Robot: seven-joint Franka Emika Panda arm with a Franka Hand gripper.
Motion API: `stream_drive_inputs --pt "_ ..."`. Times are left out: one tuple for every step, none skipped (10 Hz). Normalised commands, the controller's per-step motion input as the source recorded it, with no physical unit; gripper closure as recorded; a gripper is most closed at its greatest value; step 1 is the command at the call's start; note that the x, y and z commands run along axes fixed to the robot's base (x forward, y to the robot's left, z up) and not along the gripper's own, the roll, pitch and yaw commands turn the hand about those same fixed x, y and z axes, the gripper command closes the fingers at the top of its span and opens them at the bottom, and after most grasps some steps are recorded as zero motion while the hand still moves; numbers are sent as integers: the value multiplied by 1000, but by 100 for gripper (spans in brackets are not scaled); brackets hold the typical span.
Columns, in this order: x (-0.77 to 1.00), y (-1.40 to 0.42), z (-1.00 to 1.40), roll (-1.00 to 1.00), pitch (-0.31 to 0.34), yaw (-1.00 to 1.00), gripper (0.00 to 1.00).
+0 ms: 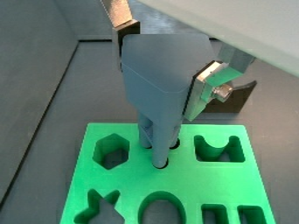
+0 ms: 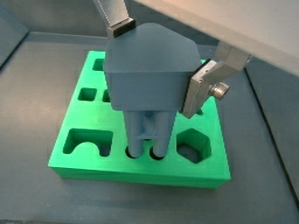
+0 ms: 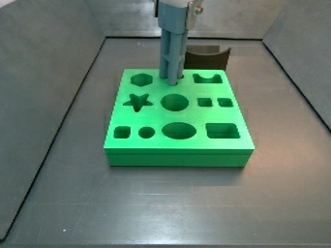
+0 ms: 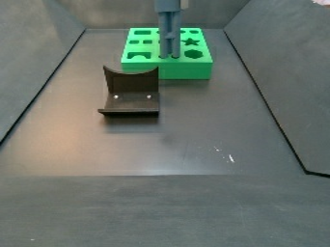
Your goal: Insert the 3 prong object.
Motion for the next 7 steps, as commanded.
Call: stream_drive_inputs --pt "46 0 -331 -74 -34 -300 100" --pt "209 0 -566 -139 -74 -294 100" --pt "283 -9 -606 -113 -50 -346 100" --pt "9 0 -563 -153 -159 -171 100" --pt "-46 0 -497 -149 -234 0 100" --pt "-51 0 -334 -210 -250 0 100" --pt "0 0 -194 -87 -131 0 100"
